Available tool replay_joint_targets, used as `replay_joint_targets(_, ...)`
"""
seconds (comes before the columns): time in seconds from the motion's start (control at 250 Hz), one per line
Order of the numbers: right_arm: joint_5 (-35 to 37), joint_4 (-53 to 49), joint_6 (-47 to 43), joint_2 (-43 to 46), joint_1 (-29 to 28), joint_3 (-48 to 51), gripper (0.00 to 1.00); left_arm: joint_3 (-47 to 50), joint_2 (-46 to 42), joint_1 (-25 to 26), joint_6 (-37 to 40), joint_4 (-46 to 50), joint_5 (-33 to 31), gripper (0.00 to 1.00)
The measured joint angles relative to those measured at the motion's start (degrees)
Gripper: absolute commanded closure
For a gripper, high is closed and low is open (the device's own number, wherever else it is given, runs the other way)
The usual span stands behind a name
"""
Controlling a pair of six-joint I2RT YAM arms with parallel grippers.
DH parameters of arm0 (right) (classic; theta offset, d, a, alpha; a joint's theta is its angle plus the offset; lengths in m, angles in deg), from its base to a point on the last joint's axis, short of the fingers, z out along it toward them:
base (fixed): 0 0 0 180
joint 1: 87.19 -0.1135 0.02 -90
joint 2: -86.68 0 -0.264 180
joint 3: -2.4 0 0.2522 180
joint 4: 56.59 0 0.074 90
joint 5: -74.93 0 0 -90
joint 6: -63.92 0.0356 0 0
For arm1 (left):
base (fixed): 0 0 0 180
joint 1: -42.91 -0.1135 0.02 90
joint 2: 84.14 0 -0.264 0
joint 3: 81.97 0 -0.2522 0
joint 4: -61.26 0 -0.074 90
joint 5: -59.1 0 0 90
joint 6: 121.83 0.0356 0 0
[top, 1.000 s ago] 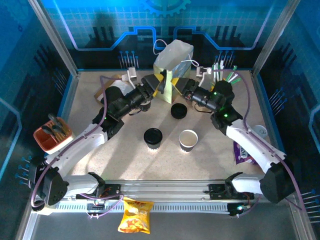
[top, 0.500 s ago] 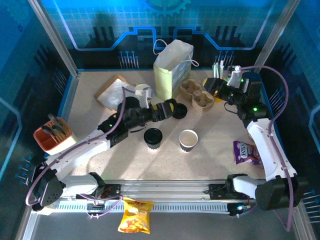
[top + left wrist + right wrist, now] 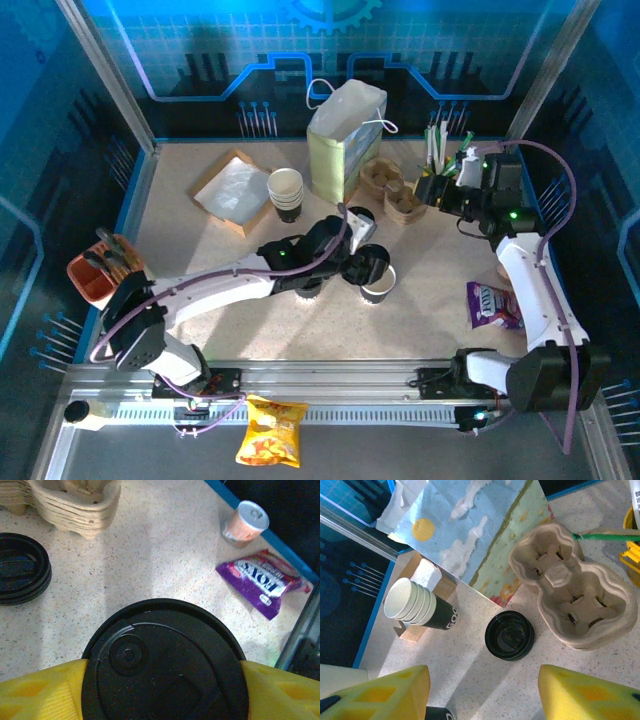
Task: Pack the takeout coffee
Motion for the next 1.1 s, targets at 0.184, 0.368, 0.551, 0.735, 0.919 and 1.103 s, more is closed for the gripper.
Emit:
replay_joint_targets(0.184,0.00,-0.31,-0.50,-0.28,0.00,1.11,0.39,-2.67,3.91,2.12,4.57,2.14,-2.29,0.26)
replay_joint_targets(0.368,0.00,-0.28,-0.92,-0.31,0.00,1.53,0.39,-3.21,5.97,2.89,7.28,3.37,-3.34,0.26)
replay_joint_targets(0.551,-0.07,-0.26,-0.92,-0.52,0.00,2.40,0.39,-3.26,7.78,3.41,8.79,3.41,-3.56,0.26)
replay_joint_targets(0.735,-0.26,-0.22,-0.92,-0.70,0.00,3.21,0.39,-3.74,8.90,3.93,9.88,3.50,-4.59,0.26)
replay_joint_targets(0.919,-1.03,-0.15,-0.90,-0.72,0.00,3.56,0.39,-5.68,10.05,4.15,10.97,3.61,-5.49,0.25)
replay_joint_targets(1.103,-1.09,0.04,-1.07,-0.72,0.00,4.02,0.38,-6.12,10.86,4.44,11.69,4.24,-6.10,0.24)
